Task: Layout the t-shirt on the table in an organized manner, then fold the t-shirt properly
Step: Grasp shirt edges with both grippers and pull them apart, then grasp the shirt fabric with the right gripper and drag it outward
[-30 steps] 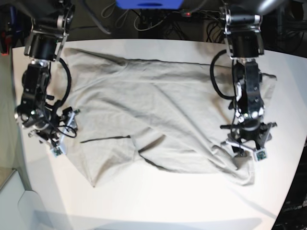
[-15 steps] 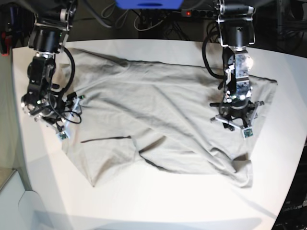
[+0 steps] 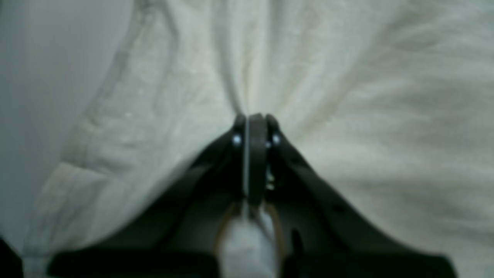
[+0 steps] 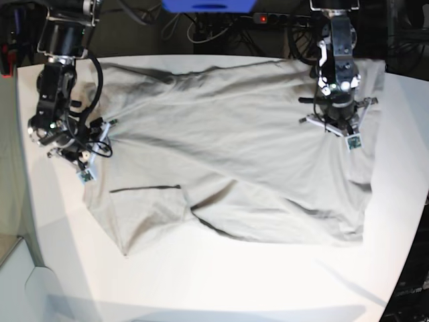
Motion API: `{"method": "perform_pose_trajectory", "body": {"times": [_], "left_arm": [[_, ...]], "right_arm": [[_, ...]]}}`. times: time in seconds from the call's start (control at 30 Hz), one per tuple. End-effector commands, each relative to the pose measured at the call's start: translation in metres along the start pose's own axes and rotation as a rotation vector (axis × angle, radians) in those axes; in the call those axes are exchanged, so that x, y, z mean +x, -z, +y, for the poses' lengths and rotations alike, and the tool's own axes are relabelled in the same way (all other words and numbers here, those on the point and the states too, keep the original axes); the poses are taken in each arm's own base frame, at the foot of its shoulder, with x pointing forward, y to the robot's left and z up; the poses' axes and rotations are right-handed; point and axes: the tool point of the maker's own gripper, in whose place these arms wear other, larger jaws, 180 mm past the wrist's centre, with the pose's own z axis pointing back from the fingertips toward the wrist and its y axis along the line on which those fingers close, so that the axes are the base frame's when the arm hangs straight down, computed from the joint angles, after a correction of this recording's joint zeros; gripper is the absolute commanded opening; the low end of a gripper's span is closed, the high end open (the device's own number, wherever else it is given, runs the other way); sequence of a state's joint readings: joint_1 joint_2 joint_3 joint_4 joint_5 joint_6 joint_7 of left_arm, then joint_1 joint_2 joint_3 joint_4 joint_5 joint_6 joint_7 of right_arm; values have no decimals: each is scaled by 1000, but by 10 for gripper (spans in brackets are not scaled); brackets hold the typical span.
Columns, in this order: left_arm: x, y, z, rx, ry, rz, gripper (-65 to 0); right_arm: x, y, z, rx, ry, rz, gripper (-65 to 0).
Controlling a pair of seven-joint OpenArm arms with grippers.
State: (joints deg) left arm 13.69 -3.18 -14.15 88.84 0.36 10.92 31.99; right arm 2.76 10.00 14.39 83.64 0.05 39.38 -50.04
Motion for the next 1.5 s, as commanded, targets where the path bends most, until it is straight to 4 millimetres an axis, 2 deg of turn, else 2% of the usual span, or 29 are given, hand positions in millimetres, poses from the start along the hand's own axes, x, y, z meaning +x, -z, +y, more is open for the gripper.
{"method": "perform_pose_trajectory", "body": {"times": [0.0, 0.17, 0.3, 0.4, 0.53, 0.73, 0.8, 0.9, 1.07, 1.3, 1.47], "left_arm": [[3, -5, 7, 13, 5, -4, -636], [7, -19, 13, 17, 6, -6, -636], [12, -25, 42, 79, -30, -14, -636], [18, -33, 56, 108, -40, -37, -636], [36, -43, 71, 140, -60, -90, -635], [57, -53, 66, 128, -75, -153, -633], [60, -55, 65, 123, -76, -163, -633], [60, -55, 64, 123, -78, -162, -633], [57, -53, 65, 125, -79, -154, -633], [56, -44, 64, 128, -89, -140, -634], [48, -39, 66, 133, -90, -116, -634]], "right_arm": [[-1, -8, -5, -23, -29, 5, -413], [-9, -28, 3, -51, -72, -11, -413], [-15, -42, 9, -67, -100, -16, -413], [-16, -52, 12, -80, -122, -28, -415], [-5, -69, 14, -110, -155, -70, -415], [17, -80, 9, -142, -171, -131, -413], [38, -78, 10, -141, -160, -179, -413], [57, -73, 9, -135, -138, -217, -412], [81, -41, 18, -53, -138, -207, -399], [80, 6, 16, 40, -72, -115, -290], [80, 16, 13, 60, -49, -92, -285]]}}
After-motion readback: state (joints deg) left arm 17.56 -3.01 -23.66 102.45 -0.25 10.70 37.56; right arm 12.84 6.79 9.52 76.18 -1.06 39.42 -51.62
